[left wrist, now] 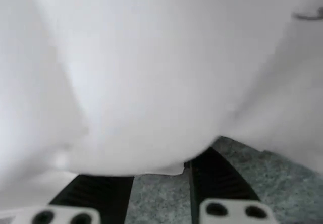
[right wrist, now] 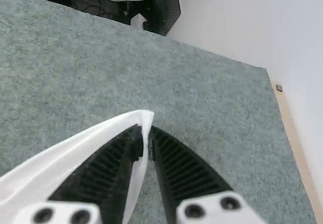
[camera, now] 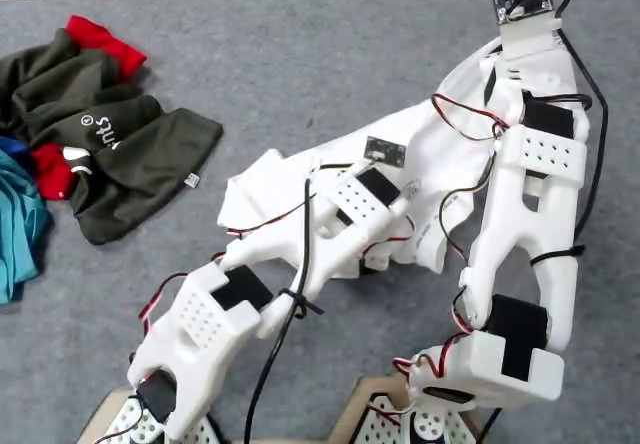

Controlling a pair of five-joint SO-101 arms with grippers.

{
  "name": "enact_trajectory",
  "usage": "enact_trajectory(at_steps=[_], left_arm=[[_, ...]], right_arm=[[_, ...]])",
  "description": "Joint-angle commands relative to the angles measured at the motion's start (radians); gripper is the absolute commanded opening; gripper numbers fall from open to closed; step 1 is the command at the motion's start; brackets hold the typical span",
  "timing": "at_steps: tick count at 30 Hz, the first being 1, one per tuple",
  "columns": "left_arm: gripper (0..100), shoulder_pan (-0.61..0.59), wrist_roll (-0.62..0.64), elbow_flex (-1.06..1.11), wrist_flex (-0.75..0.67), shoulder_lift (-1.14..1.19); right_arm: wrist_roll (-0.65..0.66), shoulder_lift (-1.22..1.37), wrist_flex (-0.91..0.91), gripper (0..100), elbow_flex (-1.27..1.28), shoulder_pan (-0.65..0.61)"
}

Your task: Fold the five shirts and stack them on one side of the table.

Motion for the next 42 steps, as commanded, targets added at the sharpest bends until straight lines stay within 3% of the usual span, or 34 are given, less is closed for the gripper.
enact_trajectory(at_steps=[1, 9, 12, 17, 21, 30, 42], left_arm=[[5, 0.025, 0.005, -0.021, -0.018, 0.014], [3, -0.061, -0.009, -0.035, 0.003, 0.005], [3, -0.114, -0.058, -0.048, 0.060, -0.060], [3, -0.259, -0.137, -0.058, 0.097, -0.275], [3, -0.378, -0.196, -0.048, 0.095, -0.512], [3, -0.593, -0.344, -0.173, 0.173, -1.010], [3, -0.832, -0.358, -0.664, 0.359, -1.298]], right_arm=[[0.000, -0.004, 0.000, 1.4, -0.056, 0.015], [-0.015, -0.010, 0.002, 1.4, -0.056, 0.014], [-0.107, -0.015, 0.002, 1.4, -0.062, 0.014], [-0.270, -0.054, 0.051, 1.4, -0.143, -0.012], [-0.275, -0.076, 0.098, 1.4, -0.262, -0.080], [-0.440, -0.148, 0.245, 1.4, -0.696, -0.097], [-0.439, -0.211, 0.529, 1.4, -1.423, -0.095]])
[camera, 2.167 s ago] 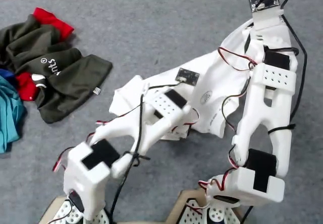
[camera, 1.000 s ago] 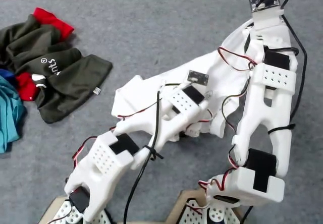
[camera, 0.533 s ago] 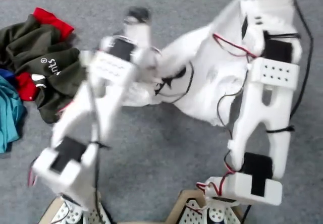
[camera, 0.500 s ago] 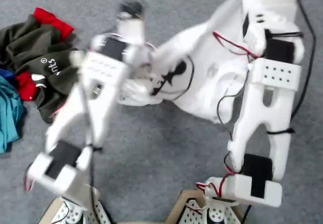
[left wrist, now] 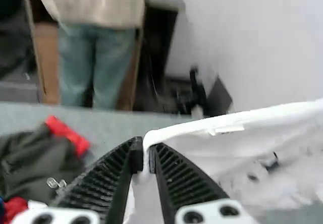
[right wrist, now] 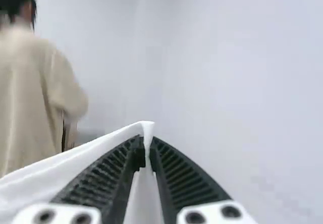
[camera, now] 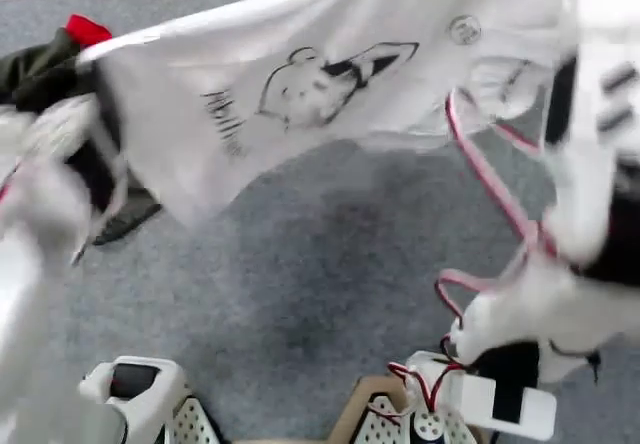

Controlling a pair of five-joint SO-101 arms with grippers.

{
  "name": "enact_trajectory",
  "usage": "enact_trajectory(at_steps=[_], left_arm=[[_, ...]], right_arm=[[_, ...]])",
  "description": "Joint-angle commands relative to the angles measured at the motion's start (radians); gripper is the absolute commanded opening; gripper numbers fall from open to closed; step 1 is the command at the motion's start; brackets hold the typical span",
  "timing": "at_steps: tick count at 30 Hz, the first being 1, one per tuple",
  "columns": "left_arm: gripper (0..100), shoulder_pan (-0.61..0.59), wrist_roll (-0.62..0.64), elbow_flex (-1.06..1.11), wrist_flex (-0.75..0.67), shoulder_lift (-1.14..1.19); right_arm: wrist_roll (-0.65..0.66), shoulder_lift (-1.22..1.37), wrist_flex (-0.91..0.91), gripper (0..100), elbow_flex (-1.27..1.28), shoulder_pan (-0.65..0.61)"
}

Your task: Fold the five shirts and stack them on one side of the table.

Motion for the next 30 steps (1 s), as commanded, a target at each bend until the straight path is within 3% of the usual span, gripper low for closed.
enact_trajectory(at_steps=[1, 8, 12, 15, 18, 22, 25, 27, 30], left_arm=[[3, -0.056, -0.011, -0.168, 0.063, -0.049], [3, -0.059, -0.012, -0.147, 0.084, -0.152], [3, -0.056, -0.012, 0.079, 0.077, -0.160], [3, -0.056, -0.014, 0.343, -0.005, -0.124], [3, -0.058, -0.012, 0.656, -0.241, -0.060], [3, -0.064, -0.008, 1.009, -0.767, 0.080], [3, -0.067, -0.012, 1.096, -1.138, 0.245], [3, -0.067, -0.012, 1.036, -1.252, 0.362], [3, -0.059, -0.012, 0.835, -1.168, 0.491]], right_arm=[[0.025, -0.056, 0.074, 1.4, -0.234, 0.002], [0.097, -0.137, 0.097, 1.4, -0.303, 0.091], [0.160, -0.119, 0.095, 1.4, -0.176, 0.081], [0.229, -0.070, 0.095, 1.4, -0.007, 0.032], [0.279, 0.015, 0.061, 1.4, 0.180, -0.012], [0.282, 0.157, -0.118, 1.4, 0.417, -0.044], [0.276, 0.288, -0.313, 1.4, 0.547, -0.060], [0.276, 0.375, -0.396, 1.4, 0.562, -0.064], [0.261, 0.467, -0.422, 1.4, 0.512, -0.064]])
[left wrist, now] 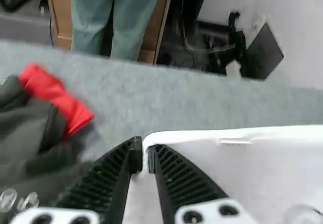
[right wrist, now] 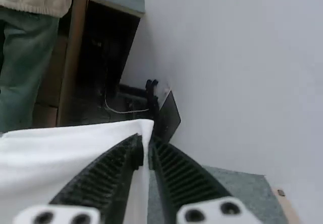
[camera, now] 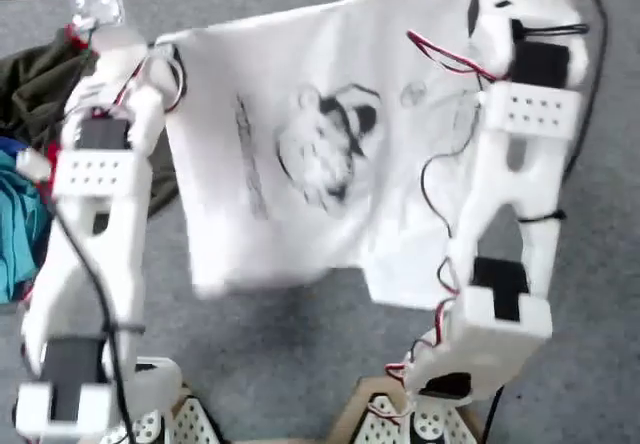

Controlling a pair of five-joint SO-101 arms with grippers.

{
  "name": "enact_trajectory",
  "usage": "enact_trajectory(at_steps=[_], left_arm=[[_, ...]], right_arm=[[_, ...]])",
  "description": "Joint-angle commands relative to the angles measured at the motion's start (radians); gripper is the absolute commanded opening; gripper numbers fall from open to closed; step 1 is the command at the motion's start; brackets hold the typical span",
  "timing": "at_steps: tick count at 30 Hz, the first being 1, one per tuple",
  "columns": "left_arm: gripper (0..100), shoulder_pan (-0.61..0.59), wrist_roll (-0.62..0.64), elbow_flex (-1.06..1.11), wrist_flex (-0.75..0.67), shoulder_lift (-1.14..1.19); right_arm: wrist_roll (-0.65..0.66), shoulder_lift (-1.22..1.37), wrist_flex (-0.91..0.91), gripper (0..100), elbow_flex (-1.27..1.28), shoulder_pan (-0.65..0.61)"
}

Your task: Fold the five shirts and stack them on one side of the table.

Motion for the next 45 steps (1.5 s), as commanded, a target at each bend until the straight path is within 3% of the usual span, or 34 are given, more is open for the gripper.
enact_trajectory(at_steps=[1, 5, 10, 19, 24, 33, 40, 45], left_arm=[[3, -0.005, -0.009, -0.248, 0.064, 0.109], [3, -0.005, -0.009, -0.455, 0.285, 0.140], [3, -0.004, -0.011, -0.458, 0.399, 0.135], [3, 0.090, -0.081, -0.156, 0.671, 0.086], [3, 0.113, -0.089, 0.202, 0.594, -0.100], [3, 0.099, -0.087, 0.839, 0.304, -0.517], [3, 0.090, -0.081, 0.914, 0.265, -0.551], [3, 0.073, -0.086, 0.935, 0.272, -0.551]], right_arm=[[-0.011, 0.061, -0.043, 1.4, -0.073, -0.008], [-0.005, 0.116, 0.072, 1.4, -0.194, 0.012], [0.005, 0.117, 0.318, 1.4, -0.303, 0.017], [0.262, 0.120, 0.876, 1.4, -0.401, 0.017], [0.374, 0.119, 1.086, 1.4, -0.400, 0.046], [0.473, 0.059, 1.094, 1.4, -0.166, 0.178], [0.539, -0.180, 0.987, 1.4, 0.295, 0.153], [0.535, -0.401, 0.712, 1.4, 0.791, 0.190]])
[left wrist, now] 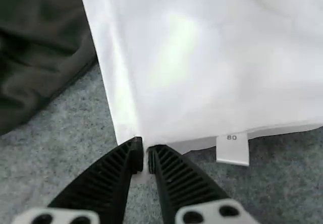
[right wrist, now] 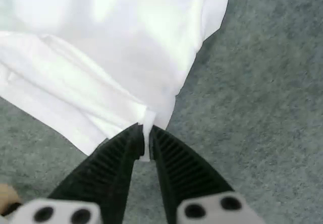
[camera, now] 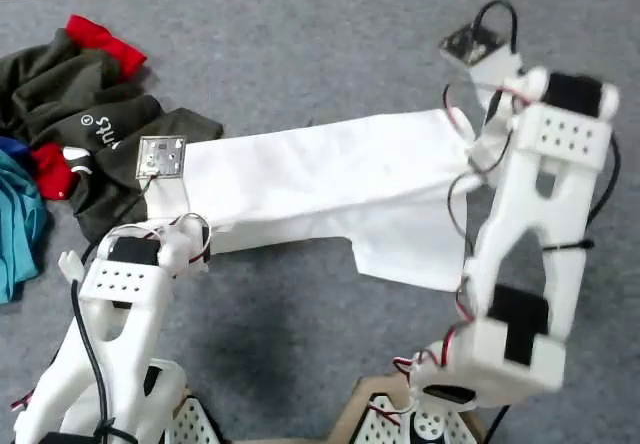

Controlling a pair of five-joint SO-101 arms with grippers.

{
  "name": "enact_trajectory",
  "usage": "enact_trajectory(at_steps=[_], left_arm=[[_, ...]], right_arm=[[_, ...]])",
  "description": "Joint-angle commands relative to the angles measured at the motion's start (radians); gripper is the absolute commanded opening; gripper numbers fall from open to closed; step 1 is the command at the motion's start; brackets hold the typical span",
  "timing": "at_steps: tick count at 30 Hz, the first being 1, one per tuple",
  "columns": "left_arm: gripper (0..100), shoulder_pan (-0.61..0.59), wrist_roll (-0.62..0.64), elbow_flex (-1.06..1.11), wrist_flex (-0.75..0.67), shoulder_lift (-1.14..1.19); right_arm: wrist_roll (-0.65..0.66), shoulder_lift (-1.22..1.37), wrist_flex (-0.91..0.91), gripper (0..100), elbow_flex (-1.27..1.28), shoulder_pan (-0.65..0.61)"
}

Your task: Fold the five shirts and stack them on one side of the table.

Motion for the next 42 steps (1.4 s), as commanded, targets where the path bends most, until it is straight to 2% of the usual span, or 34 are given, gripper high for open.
enact_trajectory(at_steps=[1, 9, 14, 16, 18, 20, 22, 24, 28, 31, 32, 34, 36, 38, 42], left_arm=[[3, -0.013, -0.012, 0.018, -0.008, -0.023], [3, -0.070, -0.015, 0.028, -0.015, -0.021], [3, -0.048, -0.018, 0.022, -0.018, -0.021], [8, -0.030, -0.018, 0.022, -0.011, -0.021], [16, -0.031, -0.020, 0.027, -0.006, -0.029], [23, -0.058, -0.020, 0.018, 0.029, -0.032], [24, -0.093, -0.021, -0.025, 0.091, -0.032], [24, -0.133, -0.048, -0.079, 0.160, -0.032], [24, -0.240, -0.115, -0.229, 0.321, -0.034], [18, -0.285, -0.158, -0.300, 0.359, -0.032], [15, -0.286, -0.192, -0.309, 0.358, -0.032], [8, -0.274, -0.250, -0.325, 0.353, -0.032], [2, -0.232, -0.265, -0.340, 0.353, -0.032], [4, -0.168, -0.229, -0.364, 0.342, -0.023], [3, -0.061, 0.005, -0.367, 0.158, 0.021]], right_arm=[[0.012, -0.180, -0.207, 1.4, 0.358, 0.041], [-0.041, -0.329, -0.491, 1.4, 0.832, 0.091], [-0.110, -0.352, -0.605, 1.7, 0.940, 0.094], [-0.120, -0.346, -0.614, 2.0, 0.938, 0.092], [-0.121, -0.352, -0.611, 5.6, 0.938, 0.089], [-0.115, -0.352, -0.597, 13.9, 0.938, 0.095], [-0.097, -0.352, -0.569, 22.1, 0.926, 0.095], [-0.040, -0.352, -0.496, 25.9, 0.894, 0.095], [-0.061, -0.354, -0.358, 19.2, 0.750, 0.095], [-0.164, -0.328, -0.308, 3.1, 0.627, 0.084], [-0.210, -0.311, -0.290, 0.8, 0.587, 0.061], [-0.285, -0.265, -0.249, 3.9, 0.509, 0.005], [-0.341, -0.205, -0.224, 1.3, 0.440, -0.071], [-0.393, -0.131, -0.241, 1.5, 0.397, -0.144], [-0.479, 0.053, -0.310, 1.4, 0.314, -0.241]])
